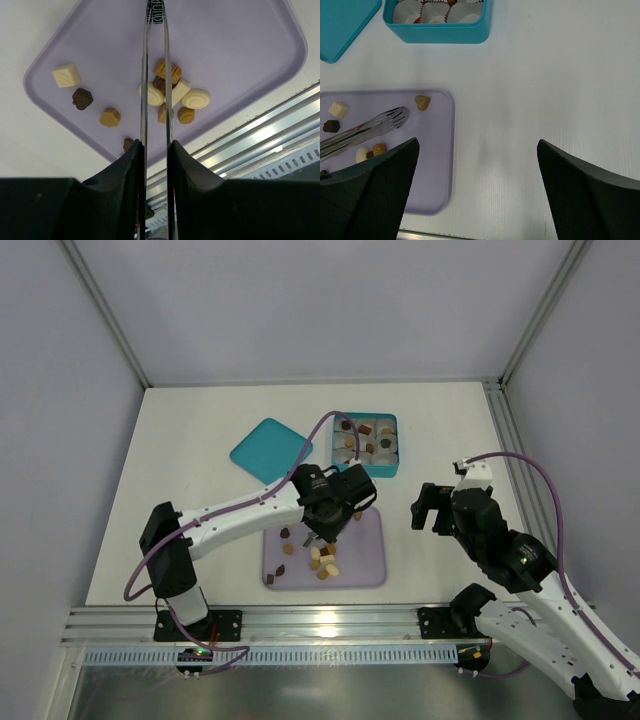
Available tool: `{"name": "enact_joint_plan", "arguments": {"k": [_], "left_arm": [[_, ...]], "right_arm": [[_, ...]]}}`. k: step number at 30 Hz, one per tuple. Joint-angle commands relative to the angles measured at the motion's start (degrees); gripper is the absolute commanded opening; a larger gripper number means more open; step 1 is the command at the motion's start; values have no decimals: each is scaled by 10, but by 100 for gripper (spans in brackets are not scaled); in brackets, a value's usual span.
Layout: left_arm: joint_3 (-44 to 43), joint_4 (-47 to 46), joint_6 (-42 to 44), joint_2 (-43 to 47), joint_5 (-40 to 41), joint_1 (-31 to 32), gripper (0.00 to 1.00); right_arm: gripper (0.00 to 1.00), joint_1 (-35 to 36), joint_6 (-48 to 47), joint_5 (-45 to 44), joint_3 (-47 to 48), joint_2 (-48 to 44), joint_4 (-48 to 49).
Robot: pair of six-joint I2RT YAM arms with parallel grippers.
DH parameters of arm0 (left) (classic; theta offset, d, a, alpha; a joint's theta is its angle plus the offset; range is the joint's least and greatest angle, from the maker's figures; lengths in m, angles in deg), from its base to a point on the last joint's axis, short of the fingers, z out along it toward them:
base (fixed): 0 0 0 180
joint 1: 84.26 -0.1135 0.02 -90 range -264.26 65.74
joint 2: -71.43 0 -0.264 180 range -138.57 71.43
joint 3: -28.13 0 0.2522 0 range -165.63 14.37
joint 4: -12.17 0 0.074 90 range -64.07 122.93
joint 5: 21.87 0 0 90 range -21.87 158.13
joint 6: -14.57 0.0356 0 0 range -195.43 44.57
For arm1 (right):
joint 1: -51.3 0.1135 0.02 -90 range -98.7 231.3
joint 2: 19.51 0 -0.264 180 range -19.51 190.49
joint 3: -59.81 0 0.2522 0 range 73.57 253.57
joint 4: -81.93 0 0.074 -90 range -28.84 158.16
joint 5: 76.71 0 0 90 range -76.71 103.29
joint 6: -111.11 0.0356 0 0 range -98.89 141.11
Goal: Pack the chocolate
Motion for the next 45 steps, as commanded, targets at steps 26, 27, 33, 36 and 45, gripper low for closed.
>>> {"name": "enact_joint_plan", "arguments": {"k": [26,27,33,36,45], "left_arm": [[-260,4,75,-96,-9,-82,29],[-281,2,79,-111,-11,-91,29],[-354,-8,90,-169,-23,-119,29],[-380,-15,93,-193,-34,-127,29],[-390,-61,113,-230,-50,-131,29]], "right_arm": [[100,3,-1,-10,1,-7,16],[100,4,-2,-10,1,-7,17],[100,5,-3,-9,0,-6,18],[100,4,-2,-8,0,-7,18],[100,6,-2,-8,0,-8,18]]}}
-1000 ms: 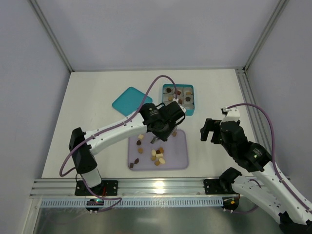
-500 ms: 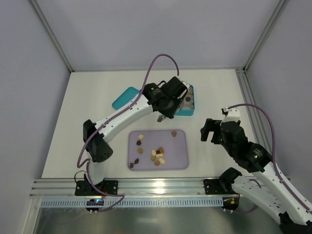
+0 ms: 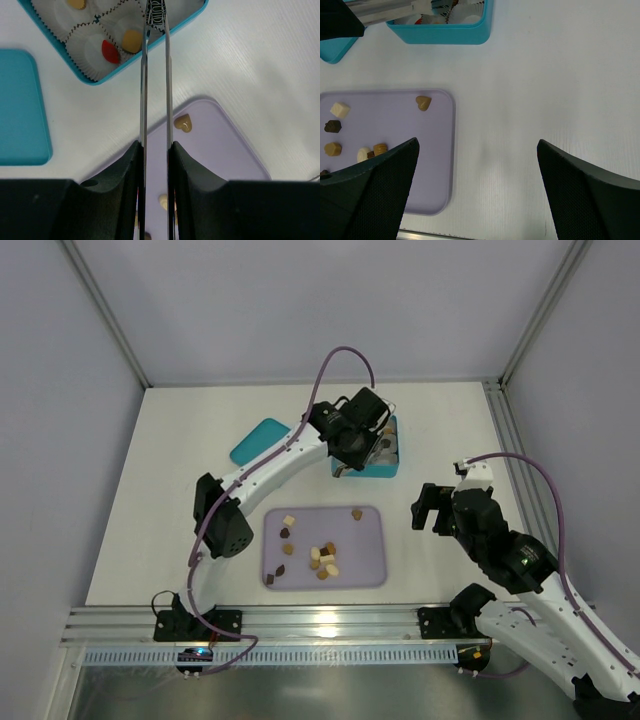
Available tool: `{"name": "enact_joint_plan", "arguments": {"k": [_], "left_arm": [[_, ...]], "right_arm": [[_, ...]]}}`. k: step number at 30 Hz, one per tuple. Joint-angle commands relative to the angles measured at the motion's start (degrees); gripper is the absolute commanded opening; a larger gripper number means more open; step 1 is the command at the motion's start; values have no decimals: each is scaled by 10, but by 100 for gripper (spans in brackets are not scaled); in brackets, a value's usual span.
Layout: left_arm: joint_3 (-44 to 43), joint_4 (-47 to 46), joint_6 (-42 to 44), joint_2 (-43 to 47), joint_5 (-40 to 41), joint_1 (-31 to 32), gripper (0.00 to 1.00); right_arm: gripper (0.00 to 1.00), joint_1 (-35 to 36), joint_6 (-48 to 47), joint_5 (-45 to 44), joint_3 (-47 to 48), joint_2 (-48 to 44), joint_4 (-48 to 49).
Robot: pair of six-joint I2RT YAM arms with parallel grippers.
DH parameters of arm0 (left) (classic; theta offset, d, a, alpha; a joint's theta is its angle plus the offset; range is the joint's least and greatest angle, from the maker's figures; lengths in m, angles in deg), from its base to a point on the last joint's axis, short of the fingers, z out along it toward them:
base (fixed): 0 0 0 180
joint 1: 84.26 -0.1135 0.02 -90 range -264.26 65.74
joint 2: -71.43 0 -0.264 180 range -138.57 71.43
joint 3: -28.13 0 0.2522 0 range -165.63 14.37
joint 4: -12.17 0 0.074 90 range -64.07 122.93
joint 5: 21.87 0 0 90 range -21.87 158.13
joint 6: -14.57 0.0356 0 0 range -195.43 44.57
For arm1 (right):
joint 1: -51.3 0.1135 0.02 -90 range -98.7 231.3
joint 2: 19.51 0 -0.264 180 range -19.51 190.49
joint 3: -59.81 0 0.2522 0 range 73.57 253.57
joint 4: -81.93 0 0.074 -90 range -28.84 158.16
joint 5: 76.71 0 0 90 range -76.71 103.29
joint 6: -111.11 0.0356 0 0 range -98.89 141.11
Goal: Pack the chocolate
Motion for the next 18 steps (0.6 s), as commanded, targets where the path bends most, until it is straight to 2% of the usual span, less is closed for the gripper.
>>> {"name": "enact_joint_plan", "arguments": {"k": [1,18], "left_arm": [[-21,-44,19,-8,-14,1,29],[-36,-66,21,-50,-25,-1,29]], "right_arm": [[100,4,-2,-7,0,-4,19],[100,4,-3,-7,-1,-2,20]]}}
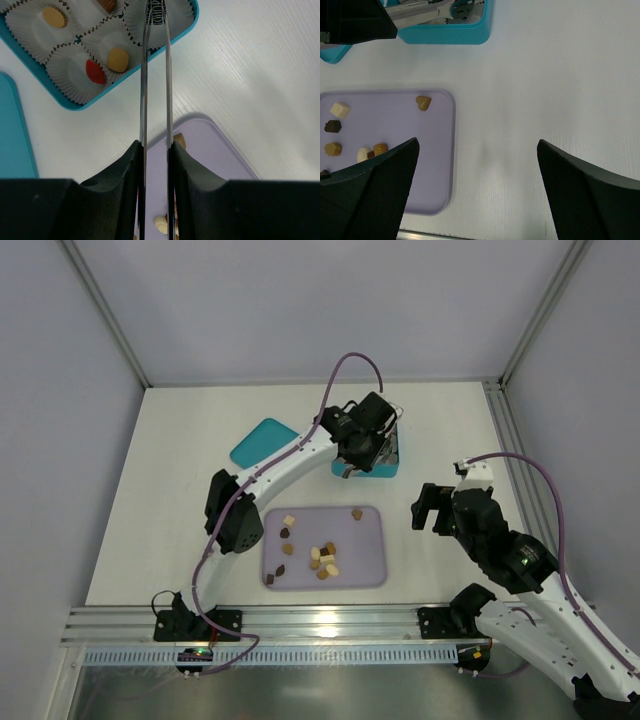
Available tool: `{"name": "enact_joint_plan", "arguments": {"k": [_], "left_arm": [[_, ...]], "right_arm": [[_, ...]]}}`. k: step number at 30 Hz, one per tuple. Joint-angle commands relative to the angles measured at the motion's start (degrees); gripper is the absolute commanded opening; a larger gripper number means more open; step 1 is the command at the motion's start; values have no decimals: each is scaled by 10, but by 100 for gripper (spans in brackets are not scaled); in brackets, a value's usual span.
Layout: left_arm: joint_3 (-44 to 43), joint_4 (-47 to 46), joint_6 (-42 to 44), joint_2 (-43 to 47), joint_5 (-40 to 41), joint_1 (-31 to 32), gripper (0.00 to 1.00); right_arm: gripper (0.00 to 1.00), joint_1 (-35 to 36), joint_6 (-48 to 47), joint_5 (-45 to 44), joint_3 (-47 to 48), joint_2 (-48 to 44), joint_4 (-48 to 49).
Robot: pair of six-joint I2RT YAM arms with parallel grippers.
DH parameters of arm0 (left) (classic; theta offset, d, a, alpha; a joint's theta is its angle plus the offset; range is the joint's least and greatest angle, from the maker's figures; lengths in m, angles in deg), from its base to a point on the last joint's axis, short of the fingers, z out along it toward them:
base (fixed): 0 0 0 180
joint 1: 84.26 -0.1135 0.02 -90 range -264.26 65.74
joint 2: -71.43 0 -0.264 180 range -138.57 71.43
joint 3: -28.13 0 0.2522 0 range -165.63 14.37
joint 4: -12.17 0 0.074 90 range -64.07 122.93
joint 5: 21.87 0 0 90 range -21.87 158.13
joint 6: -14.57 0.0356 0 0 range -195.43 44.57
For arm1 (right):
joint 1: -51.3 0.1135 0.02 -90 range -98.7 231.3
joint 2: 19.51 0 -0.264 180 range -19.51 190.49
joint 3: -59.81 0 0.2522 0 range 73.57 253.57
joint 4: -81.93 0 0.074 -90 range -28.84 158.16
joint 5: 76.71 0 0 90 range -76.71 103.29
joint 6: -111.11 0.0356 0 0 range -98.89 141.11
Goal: Pack the chocolate
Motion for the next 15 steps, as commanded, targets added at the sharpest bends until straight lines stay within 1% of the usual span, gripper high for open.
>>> {"name": "enact_joint_plan", "arguments": {"k": [1,15], "left_arm": [[-21,-18,11,0,-9,-1,29],[7,-32,10,11,-26,-1,30]], "right_arm": [[100,5,-3,-8,-1,-2,20],[100,5,-3,-8,-1,-2,20]]}}
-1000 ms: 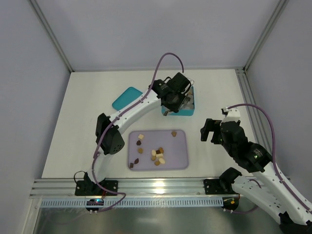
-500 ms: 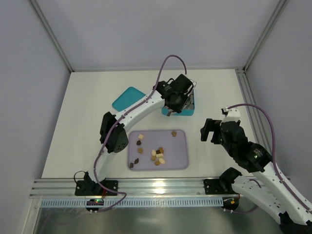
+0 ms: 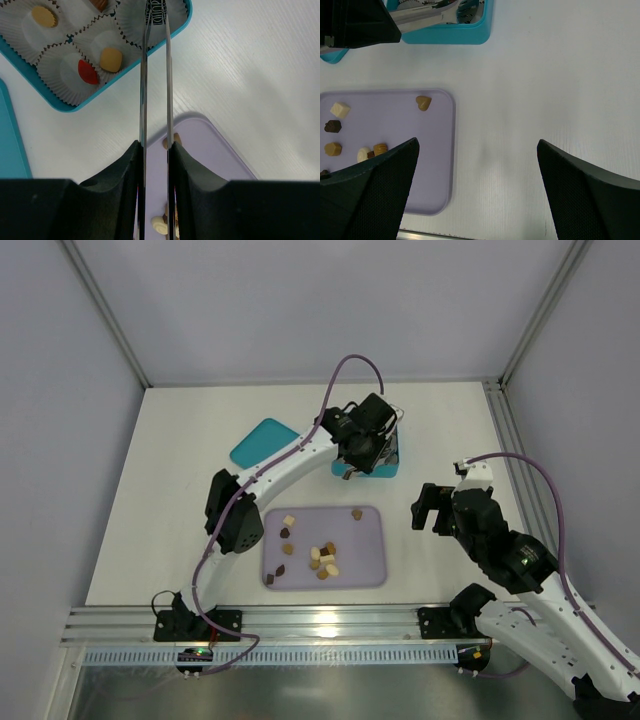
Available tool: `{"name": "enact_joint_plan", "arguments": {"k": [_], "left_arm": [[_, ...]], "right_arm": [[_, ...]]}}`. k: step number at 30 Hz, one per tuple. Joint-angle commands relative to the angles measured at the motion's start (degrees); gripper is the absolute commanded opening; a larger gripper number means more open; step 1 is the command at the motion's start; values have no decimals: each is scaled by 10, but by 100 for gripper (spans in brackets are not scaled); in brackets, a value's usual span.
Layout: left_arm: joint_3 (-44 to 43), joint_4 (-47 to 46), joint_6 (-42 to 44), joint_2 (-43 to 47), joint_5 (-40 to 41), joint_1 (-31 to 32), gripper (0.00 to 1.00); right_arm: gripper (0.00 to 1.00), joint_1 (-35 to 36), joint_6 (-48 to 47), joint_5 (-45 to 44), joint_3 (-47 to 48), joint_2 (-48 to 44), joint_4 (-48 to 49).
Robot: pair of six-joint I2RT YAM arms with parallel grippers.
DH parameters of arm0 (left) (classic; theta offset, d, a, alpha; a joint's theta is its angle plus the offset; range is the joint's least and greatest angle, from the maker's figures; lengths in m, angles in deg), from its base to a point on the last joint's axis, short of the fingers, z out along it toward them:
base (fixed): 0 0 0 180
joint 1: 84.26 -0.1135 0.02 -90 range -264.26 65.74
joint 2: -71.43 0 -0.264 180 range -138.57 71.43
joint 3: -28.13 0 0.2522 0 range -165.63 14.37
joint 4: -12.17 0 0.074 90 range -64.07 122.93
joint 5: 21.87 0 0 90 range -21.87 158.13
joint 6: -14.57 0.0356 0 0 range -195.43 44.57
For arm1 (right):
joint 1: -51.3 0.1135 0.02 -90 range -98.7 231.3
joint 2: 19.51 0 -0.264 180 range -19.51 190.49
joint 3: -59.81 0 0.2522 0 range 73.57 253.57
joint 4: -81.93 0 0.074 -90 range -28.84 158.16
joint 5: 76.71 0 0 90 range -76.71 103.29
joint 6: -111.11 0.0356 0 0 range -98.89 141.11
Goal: Pack the chocolate
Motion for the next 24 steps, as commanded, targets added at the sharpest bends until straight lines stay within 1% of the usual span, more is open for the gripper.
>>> {"name": "enact_joint_plan", "arguments": {"k": [1,8,24], "left_arm": [[3,-26,10,14,-14,-1,30],[4,-25,9,13,-21,-1,32],[4,-27,12,21,-9,0,34]], "right_arm": [[100,4,-2,-8,-1,-2,20],[100,4,-3,-9,-1,-2,21],[100,4,-3,-10,-1,-1,22]]}}
